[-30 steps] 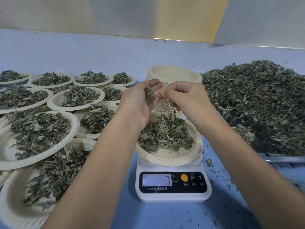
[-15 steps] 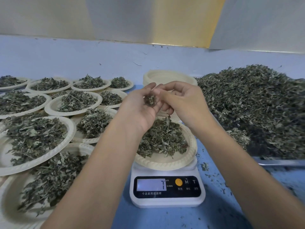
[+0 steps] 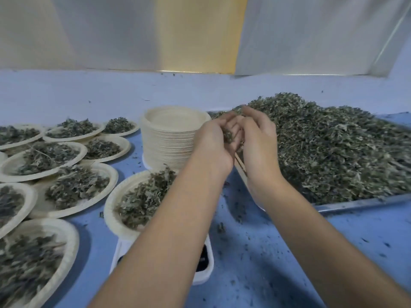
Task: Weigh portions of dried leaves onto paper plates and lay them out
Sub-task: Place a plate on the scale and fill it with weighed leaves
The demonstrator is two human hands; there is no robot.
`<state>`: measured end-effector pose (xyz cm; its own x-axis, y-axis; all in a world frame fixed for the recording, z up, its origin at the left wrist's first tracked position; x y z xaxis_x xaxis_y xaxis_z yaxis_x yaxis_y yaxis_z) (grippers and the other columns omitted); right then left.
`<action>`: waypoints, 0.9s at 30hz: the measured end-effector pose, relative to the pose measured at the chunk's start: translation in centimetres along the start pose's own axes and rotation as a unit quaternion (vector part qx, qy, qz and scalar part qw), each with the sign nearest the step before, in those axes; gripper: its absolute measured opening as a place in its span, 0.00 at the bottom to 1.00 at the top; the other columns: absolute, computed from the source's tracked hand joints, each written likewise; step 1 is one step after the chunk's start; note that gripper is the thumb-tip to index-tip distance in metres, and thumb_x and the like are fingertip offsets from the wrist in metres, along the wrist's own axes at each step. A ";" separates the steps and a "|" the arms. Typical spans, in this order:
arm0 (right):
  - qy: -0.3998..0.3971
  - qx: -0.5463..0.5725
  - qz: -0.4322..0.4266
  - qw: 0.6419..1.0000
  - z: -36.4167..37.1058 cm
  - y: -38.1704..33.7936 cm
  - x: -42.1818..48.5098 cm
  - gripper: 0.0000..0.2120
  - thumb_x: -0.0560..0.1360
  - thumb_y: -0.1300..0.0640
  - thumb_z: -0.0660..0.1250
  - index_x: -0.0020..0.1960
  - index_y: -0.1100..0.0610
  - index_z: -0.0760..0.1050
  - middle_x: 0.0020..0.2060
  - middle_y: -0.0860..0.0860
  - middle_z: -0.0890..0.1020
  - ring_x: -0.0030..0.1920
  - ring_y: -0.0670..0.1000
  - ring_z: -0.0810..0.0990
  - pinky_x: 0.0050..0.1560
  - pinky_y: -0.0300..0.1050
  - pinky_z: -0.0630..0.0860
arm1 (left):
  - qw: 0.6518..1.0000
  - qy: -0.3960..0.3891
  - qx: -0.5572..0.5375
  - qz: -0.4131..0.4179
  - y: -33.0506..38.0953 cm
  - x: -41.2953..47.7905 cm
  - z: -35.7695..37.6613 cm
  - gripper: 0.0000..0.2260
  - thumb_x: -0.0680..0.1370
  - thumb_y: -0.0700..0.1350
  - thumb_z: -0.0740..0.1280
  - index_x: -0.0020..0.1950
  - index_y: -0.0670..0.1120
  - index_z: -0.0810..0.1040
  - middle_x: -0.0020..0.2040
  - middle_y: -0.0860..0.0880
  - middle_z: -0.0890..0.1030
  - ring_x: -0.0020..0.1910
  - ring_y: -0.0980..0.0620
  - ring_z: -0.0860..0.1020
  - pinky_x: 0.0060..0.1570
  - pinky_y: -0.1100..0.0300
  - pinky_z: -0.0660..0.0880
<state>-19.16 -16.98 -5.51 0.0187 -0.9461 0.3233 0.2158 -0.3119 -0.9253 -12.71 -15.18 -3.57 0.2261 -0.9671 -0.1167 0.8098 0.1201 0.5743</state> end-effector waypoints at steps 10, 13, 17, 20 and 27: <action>0.056 0.026 0.194 0.979 -4.9 3.0 1.9 0.19 0.80 0.61 0.51 0.35 0.53 0.72 0.32 0.48 0.70 0.36 0.44 0.69 0.40 0.36 0.65 | 0.989 0.019 0.099 -0.111 -8.6 3.4 0.9 0.10 0.81 0.38 0.55 0.53 0.42 0.76 0.40 0.48 0.73 0.40 0.51 0.73 0.34 0.64 0.69; 0.095 0.048 0.227 0.968 -6.4 3.7 2.4 0.16 0.79 0.59 0.55 0.36 0.57 0.75 0.36 0.54 0.77 0.40 0.53 0.75 0.46 0.48 0.72 | 0.976 0.013 0.172 -0.130 -9.3 3.5 0.9 0.08 0.81 0.42 0.58 0.49 0.46 0.76 0.37 0.51 0.78 0.35 0.57 0.75 0.33 0.69 0.70; 0.123 0.026 0.235 0.964 -7.8 4.2 3.0 0.09 0.79 0.57 0.56 0.49 0.55 0.75 0.41 0.46 0.74 0.42 0.46 0.71 0.48 0.45 0.64 | 0.962 -0.016 0.253 -0.105 -9.4 3.9 0.7 0.15 0.81 0.47 0.57 0.63 0.47 0.76 0.71 0.53 0.69 0.72 0.54 0.60 0.67 0.56 0.54; 0.123 0.057 0.222 0.966 -7.9 4.4 2.7 0.16 0.79 0.61 0.56 0.63 0.61 0.74 0.56 0.52 0.78 0.50 0.46 0.76 0.53 0.41 0.72 | 0.969 -0.024 0.227 -0.090 -9.3 3.9 0.7 0.19 0.81 0.46 0.57 0.72 0.46 0.67 0.75 0.50 0.62 0.75 0.53 0.57 0.73 0.54 0.52; 0.131 -0.041 0.151 0.979 -7.6 4.8 2.8 0.27 0.75 0.73 0.53 0.68 0.55 0.72 0.66 0.51 0.73 0.57 0.48 0.74 0.49 0.39 0.71 | 0.971 -0.028 0.215 -0.103 -9.3 3.4 0.9 0.22 0.81 0.51 0.58 0.75 0.49 0.63 0.76 0.49 0.59 0.76 0.51 0.55 0.71 0.52 0.57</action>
<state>-25.54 -21.75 -10.58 -0.1832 -0.9829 -0.0186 0.1595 -0.0110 -0.9871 -19.99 -19.83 -8.58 0.0430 -0.9729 -0.2274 0.5307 -0.1706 0.8302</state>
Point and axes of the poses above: each hand's wrist, its own x-axis towards the middle knuckle, its own z-axis out of the palm, y = z × x, the point moved 2 cm from there along x, towards the middle knuckle
